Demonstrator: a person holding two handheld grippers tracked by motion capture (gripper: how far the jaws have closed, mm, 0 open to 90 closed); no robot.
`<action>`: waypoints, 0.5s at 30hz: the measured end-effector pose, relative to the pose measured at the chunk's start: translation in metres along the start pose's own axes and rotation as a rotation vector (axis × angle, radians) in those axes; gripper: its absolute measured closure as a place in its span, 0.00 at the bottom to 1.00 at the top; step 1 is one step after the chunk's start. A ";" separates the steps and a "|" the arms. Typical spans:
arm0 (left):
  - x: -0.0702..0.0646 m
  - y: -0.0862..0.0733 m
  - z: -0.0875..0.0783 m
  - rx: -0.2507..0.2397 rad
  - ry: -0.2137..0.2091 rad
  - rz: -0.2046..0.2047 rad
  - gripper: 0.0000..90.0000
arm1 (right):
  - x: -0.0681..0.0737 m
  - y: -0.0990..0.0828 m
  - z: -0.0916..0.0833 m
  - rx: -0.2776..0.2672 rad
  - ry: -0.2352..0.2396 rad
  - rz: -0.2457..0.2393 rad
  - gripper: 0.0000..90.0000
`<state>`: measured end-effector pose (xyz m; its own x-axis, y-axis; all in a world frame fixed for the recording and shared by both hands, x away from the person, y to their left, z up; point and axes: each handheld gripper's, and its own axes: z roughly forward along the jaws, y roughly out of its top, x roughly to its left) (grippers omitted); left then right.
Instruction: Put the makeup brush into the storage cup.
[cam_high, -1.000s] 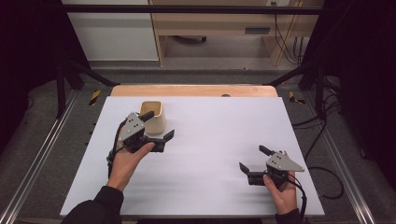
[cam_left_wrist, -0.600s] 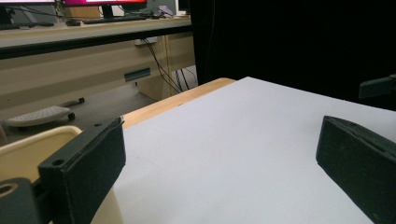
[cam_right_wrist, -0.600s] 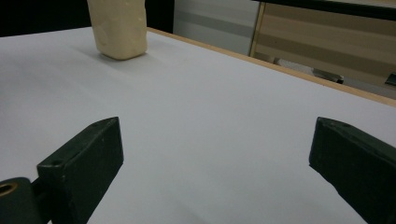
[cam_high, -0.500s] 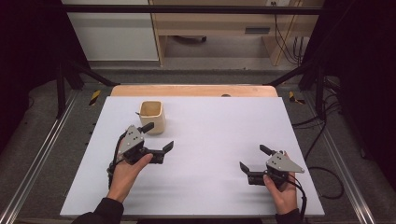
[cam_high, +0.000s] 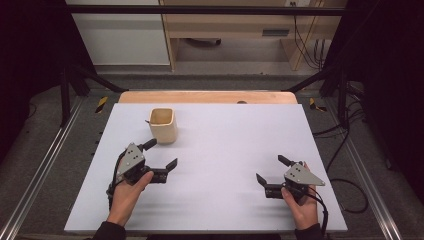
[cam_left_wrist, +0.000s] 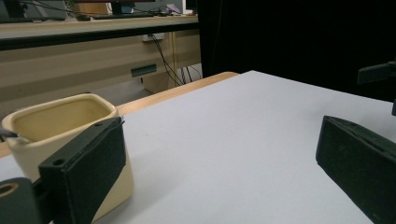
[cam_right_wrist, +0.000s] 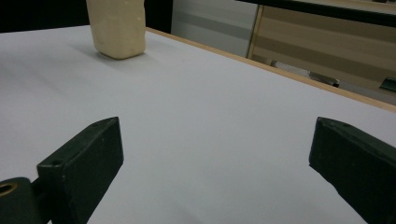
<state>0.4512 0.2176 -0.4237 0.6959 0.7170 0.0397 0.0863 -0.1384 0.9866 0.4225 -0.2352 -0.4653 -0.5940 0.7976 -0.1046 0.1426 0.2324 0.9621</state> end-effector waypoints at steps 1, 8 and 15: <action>0.001 -0.002 -0.002 -0.002 0.001 -0.002 0.01 | 0.000 0.000 0.000 0.000 0.000 0.001 0.04; 0.006 -0.008 -0.015 -0.003 0.019 -0.010 0.02 | 0.000 0.000 0.000 -0.001 -0.001 -0.004 0.04; 0.013 -0.012 -0.027 -0.016 0.046 -0.027 0.02 | 0.000 0.000 0.000 0.002 0.008 0.002 0.04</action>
<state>0.4399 0.2465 -0.4308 0.6598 0.7511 0.0199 0.0930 -0.1079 0.9898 0.4225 -0.2348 -0.4657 -0.5996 0.7940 -0.1003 0.1458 0.2317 0.9618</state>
